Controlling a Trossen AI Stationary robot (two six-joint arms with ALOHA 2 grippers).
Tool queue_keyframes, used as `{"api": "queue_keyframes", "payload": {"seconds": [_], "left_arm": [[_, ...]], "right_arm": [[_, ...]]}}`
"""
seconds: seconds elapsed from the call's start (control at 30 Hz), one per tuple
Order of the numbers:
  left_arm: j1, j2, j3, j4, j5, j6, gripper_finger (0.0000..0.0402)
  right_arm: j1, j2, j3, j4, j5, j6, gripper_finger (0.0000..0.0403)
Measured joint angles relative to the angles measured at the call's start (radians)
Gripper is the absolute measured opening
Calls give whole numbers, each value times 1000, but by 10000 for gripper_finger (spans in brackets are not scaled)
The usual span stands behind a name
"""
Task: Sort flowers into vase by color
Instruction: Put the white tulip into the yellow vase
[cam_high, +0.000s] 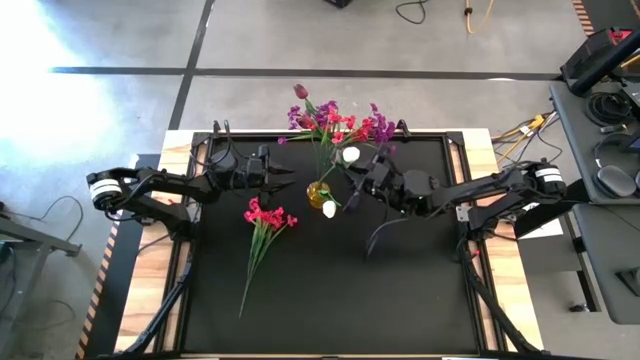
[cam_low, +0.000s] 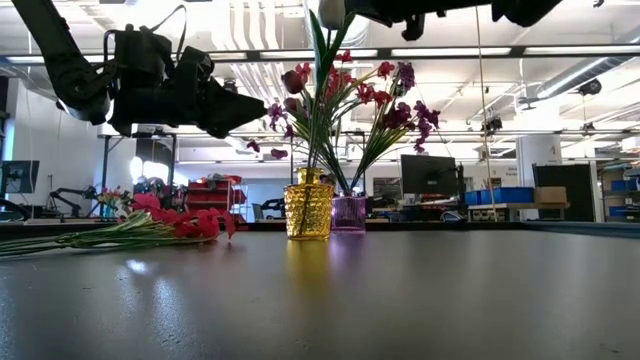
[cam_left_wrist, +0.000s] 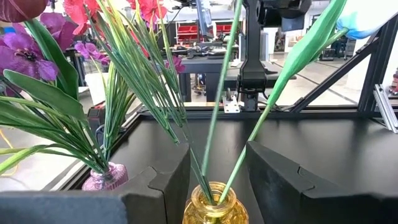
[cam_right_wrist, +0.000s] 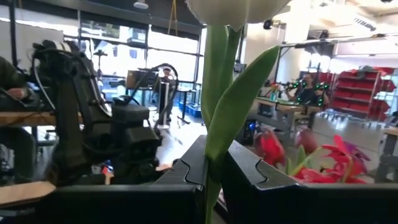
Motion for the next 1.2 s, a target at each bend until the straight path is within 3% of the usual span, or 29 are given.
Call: {"api": "queue_keyframes", "payload": {"seconds": [0.5,0.97,1.2], "left_arm": [[0,0,0,2,0,0,142],[0,0,0,3,0,0,142],[0,0,0,1,0,0,142]], "right_arm": [[-4,20,26,-85,-1,53,22],[-36,167,83,-82,-9,63,22],[-47,212,141,-191,-1,64,22]]}}
